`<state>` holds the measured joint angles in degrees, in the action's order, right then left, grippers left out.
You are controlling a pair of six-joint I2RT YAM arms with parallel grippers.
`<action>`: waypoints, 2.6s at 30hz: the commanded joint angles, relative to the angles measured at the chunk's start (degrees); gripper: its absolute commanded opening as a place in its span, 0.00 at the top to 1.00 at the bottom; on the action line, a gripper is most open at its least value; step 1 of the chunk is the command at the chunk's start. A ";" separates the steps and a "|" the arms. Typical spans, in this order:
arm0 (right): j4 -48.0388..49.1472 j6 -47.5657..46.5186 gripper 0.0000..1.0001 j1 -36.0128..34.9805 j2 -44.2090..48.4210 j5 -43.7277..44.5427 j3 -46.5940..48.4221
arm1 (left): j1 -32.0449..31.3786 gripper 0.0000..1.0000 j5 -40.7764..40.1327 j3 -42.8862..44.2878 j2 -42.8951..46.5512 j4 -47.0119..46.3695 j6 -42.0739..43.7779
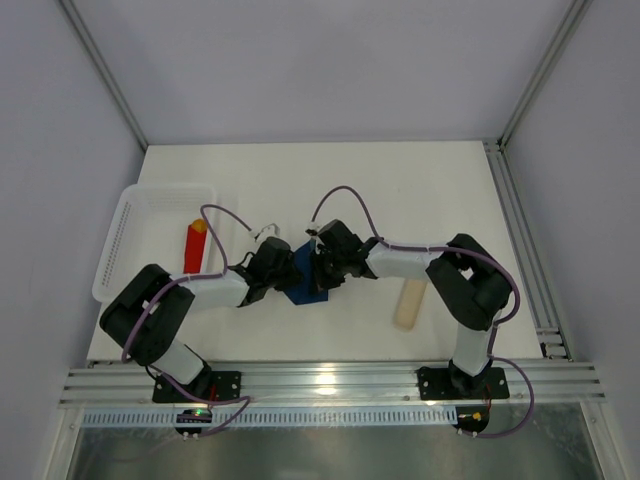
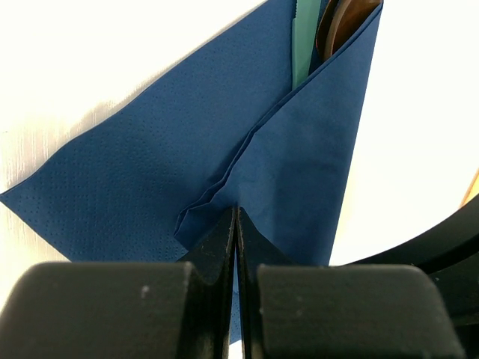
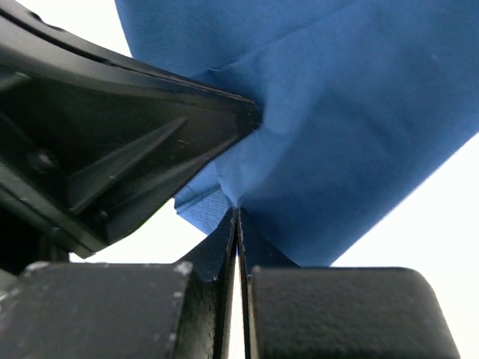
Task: Place the utensils on the paper napkin and roll it up
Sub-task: Roll the napkin at the center of the board.
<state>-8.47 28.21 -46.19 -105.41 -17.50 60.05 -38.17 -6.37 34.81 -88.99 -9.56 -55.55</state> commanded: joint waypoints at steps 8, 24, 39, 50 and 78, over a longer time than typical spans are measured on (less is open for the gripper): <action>6.54 1.76 0.96 -0.21 1.52 -2.37 -2.65 | 0.03 1.00 1.01 -1.41 0.22 2.18 0.00; 21.03 1.06 0.96 -0.12 5.56 -16.50 -8.72 | 0.03 1.00 1.54 -1.85 1.80 2.53 -0.26; 25.87 3.96 0.96 -0.12 -0.41 -17.31 -9.86 | 0.03 1.00 1.98 -2.64 2.07 1.83 -0.35; 28.41 5.72 0.96 -0.21 -4.54 -15.46 -12.41 | 0.03 1.00 1.98 -3.17 2.42 1.56 -0.35; 21.21 2.56 0.96 -0.21 5.56 -12.65 -12.50 | 0.03 1.00 1.71 -3.34 3.12 2.18 -0.26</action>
<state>13.06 32.27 -46.13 -100.77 -31.40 47.75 -38.17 -4.36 32.53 -86.80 -9.56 -56.58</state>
